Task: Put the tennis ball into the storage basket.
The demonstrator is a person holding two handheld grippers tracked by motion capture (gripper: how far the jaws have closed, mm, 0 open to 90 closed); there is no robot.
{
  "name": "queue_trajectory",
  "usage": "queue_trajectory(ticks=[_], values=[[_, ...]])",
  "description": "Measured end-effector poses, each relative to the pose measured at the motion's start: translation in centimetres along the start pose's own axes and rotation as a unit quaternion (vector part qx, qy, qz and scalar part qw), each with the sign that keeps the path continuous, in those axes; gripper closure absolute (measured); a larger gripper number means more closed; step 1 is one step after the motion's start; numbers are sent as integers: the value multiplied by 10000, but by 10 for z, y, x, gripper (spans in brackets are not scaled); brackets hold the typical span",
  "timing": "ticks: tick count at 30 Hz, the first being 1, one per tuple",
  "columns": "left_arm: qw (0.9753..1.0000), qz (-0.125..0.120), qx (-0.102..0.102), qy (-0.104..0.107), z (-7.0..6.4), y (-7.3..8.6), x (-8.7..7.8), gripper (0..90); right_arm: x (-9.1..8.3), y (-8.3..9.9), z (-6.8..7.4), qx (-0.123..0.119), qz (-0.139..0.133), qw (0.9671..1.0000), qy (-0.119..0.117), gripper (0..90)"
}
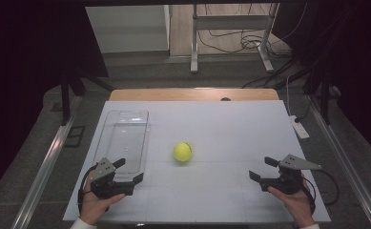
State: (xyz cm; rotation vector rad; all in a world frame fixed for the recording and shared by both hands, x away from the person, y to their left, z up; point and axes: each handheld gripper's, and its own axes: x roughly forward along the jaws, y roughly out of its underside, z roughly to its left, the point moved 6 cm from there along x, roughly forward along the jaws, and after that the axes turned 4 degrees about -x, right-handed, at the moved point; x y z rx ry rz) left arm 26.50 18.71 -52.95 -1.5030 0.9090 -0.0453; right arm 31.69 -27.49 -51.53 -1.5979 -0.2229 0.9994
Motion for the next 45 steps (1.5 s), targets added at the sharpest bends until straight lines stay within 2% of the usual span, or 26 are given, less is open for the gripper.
queue_trajectory(ticks=[6,22,45], values=[[10000,-14,-33,5,2,0,-1,109,1,4,1,11,76,10000,0,128],[10000,17,-15,35,-1,0,0,107,-3,6,1,34,68,10000,32,130],[9999,12,-75,117,-5,-11,0,108,-2,8,0,25,94,9999,90,132]])
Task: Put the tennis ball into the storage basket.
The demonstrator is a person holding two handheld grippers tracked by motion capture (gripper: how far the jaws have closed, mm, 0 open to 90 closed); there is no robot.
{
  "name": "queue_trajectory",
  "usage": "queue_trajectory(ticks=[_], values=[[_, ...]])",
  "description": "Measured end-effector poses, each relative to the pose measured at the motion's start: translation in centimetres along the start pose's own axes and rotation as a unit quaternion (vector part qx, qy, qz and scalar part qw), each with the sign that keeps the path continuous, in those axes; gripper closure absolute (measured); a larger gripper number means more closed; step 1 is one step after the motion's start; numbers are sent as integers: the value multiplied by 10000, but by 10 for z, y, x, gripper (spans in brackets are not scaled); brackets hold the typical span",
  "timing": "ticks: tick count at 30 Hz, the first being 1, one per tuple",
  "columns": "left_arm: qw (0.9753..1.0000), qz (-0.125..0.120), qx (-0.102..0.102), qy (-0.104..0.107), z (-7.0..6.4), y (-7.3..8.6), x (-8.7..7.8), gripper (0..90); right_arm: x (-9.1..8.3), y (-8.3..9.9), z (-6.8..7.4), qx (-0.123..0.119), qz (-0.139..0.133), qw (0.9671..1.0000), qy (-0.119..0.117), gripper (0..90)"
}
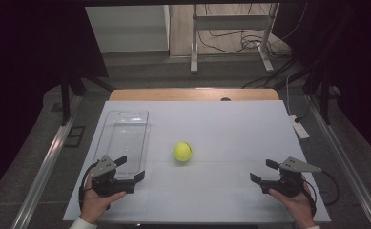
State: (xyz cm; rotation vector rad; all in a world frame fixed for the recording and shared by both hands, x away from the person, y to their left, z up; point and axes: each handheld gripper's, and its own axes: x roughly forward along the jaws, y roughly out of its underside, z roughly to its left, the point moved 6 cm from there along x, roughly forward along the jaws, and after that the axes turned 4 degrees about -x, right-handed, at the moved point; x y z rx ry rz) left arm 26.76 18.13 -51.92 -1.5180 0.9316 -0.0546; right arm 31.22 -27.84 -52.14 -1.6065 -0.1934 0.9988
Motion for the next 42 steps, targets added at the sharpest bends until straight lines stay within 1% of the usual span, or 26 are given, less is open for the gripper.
queue_trajectory(ticks=[6,10,13,18,22,26,30,38,42], values=[[10000,-25,45,36,-2,-5,-2,103,-1,1,1,-13,16,10000,20,132],[10000,-39,43,11,-2,-8,-2,103,-1,2,1,-28,26,10000,31,132],[10000,-38,66,-51,-2,-10,-3,102,0,2,1,-26,45,10000,27,132],[10000,-20,87,-31,-3,-15,-3,102,2,2,2,-46,63,10000,9,132],[10000,-19,75,-12,-3,-17,-2,104,3,3,1,-14,62,10000,2,132],[9999,17,109,13,-6,-19,-1,105,4,3,1,-25,61,10000,-14,132],[9998,64,141,84,-9,-22,0,105,5,2,1,-8,65,10000,-25,132],[9997,103,193,115,-11,-29,4,105,6,3,1,-3,58,10000,-34,130],[9993,210,245,160,-15,-30,9,103,5,3,1,45,32,10000,-40,130]])
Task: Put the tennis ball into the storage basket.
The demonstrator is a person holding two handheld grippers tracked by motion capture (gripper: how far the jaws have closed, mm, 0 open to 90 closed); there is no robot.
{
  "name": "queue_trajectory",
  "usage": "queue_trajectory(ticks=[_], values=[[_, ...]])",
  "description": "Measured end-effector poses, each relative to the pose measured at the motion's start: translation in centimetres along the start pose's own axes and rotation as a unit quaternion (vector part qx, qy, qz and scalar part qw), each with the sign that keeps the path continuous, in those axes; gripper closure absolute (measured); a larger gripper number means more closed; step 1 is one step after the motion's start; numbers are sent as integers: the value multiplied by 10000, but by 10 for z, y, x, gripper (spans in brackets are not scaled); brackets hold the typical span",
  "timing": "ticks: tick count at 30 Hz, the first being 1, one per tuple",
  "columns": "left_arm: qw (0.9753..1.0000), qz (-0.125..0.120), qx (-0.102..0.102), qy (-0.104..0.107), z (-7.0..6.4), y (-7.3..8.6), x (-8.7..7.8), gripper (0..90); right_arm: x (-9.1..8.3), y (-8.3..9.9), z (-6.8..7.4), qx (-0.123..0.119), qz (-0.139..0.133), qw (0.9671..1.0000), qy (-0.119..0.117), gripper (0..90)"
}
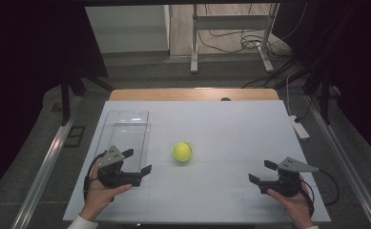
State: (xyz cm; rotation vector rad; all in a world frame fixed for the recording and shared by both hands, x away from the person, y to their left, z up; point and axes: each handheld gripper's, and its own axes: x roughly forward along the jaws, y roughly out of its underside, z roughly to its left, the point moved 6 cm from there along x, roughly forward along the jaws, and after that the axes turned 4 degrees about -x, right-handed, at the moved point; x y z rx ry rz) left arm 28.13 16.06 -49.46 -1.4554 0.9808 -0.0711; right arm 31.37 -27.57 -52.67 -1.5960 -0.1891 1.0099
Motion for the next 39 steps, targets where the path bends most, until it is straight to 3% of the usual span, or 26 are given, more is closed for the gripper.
queue_trajectory(ticks=[8,39], values=[[9999,113,39,42,-2,2,6,103,1,2,-1,7,28,10000,26,128],[9989,448,55,110,-7,-16,36,108,2,4,-2,-14,94,9999,92,121]])
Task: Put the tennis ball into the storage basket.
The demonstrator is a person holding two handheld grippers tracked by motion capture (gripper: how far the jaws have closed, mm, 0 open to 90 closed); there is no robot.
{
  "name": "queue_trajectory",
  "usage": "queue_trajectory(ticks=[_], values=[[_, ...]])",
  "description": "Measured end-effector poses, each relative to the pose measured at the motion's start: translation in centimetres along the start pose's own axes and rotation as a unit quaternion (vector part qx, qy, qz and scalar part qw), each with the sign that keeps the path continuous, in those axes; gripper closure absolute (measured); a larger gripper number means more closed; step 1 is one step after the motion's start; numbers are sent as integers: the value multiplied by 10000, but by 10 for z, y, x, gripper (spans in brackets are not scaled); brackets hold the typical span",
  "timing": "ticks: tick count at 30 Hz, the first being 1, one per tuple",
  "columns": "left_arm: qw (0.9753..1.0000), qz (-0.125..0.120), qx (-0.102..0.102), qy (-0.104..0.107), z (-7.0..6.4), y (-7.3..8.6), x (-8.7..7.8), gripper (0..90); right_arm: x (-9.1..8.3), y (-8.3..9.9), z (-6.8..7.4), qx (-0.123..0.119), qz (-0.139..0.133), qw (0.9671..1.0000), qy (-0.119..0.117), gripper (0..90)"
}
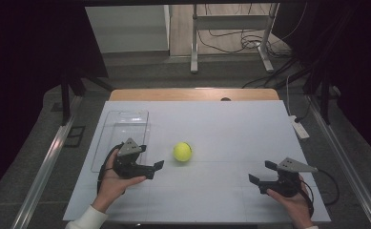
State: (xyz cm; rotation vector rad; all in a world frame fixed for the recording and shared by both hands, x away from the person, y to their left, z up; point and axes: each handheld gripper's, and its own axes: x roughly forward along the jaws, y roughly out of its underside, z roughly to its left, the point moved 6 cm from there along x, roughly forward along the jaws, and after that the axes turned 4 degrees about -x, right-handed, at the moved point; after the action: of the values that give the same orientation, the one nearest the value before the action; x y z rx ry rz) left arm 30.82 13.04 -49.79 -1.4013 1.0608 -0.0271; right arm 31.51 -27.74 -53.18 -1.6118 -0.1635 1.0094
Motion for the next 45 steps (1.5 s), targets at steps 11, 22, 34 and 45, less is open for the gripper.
queue_trajectory(ticks=[11,22,34,45], values=[[9998,127,111,115,-4,-6,6,107,0,0,0,-23,27,10000,-5,123],[9993,336,105,156,-4,-6,13,106,1,1,1,-41,38,10000,-40,124],[9990,404,93,160,-5,-13,19,102,2,1,2,-60,47,10000,-58,124],[9982,559,106,209,-7,-16,31,96,2,1,1,-51,54,10000,-34,124]])
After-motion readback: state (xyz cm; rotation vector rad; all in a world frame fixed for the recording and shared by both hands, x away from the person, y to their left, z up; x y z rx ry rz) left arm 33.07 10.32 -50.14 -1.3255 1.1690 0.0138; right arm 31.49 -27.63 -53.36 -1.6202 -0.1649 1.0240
